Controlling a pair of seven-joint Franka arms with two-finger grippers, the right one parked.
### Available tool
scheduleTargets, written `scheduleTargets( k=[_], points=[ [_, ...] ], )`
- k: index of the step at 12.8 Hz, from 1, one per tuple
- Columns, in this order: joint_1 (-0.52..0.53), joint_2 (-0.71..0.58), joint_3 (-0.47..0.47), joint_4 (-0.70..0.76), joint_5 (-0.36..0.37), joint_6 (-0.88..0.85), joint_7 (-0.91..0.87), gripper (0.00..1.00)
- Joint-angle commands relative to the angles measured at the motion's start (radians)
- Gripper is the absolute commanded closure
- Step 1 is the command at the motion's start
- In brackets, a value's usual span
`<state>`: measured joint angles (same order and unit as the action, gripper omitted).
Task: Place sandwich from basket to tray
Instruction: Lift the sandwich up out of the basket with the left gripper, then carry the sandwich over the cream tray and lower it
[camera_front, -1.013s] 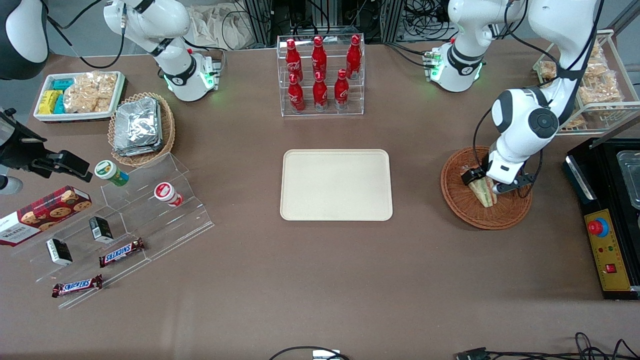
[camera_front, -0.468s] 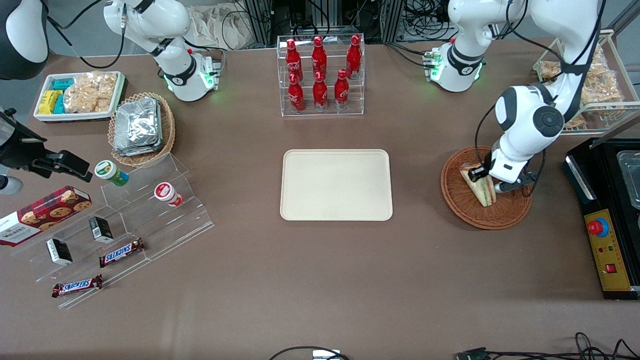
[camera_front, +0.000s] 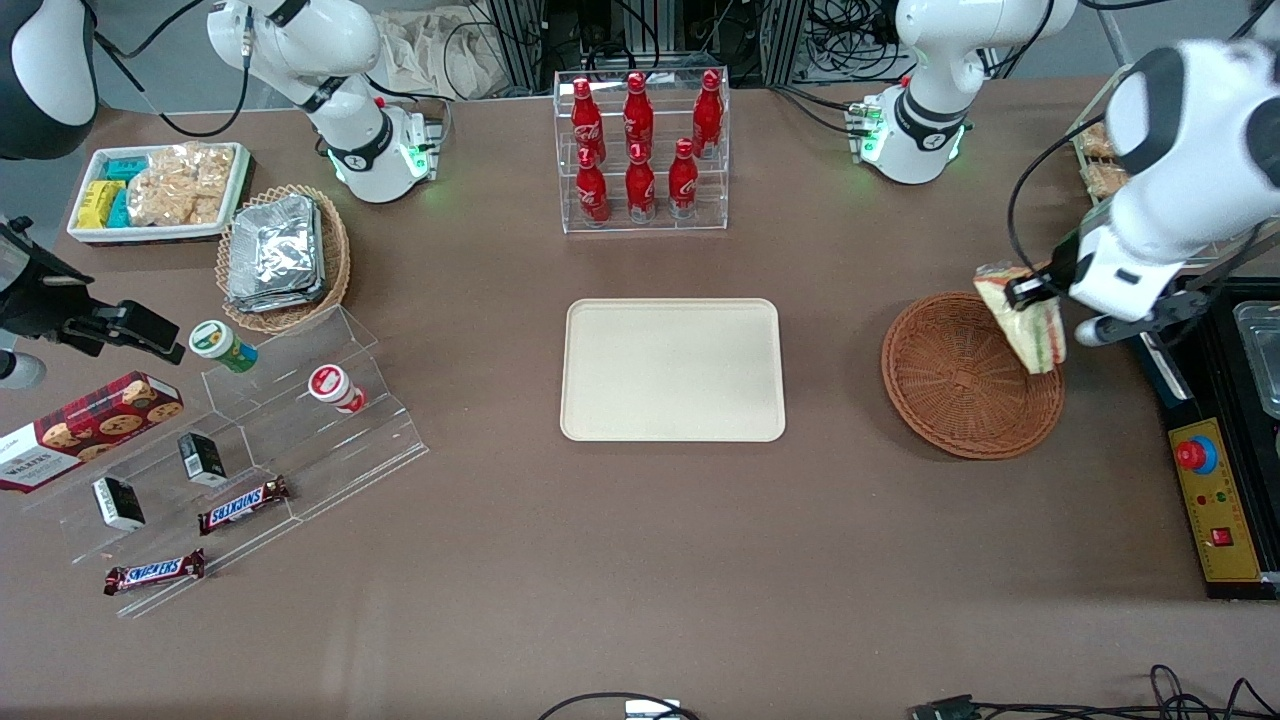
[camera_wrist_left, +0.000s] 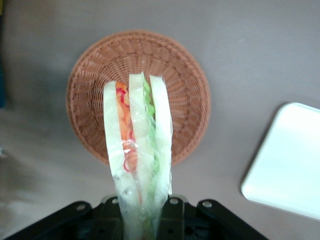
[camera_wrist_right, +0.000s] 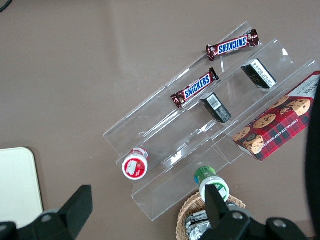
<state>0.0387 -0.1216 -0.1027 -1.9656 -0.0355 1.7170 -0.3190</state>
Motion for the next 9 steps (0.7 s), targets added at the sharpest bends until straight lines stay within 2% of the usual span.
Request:
scheduleTargets(
  k=[1,3,9],
  points=[
    [-0.055,0.166,-0.005,0.317,-0.003,-0.192,-0.006,1.00],
    [-0.080,0.209,-0.023,0.416,-0.007,-0.266,-0.011,1.00],
    [-0.080,0.301,-0.340,0.430,0.025,-0.237,-0.218,1.00]
  ],
)
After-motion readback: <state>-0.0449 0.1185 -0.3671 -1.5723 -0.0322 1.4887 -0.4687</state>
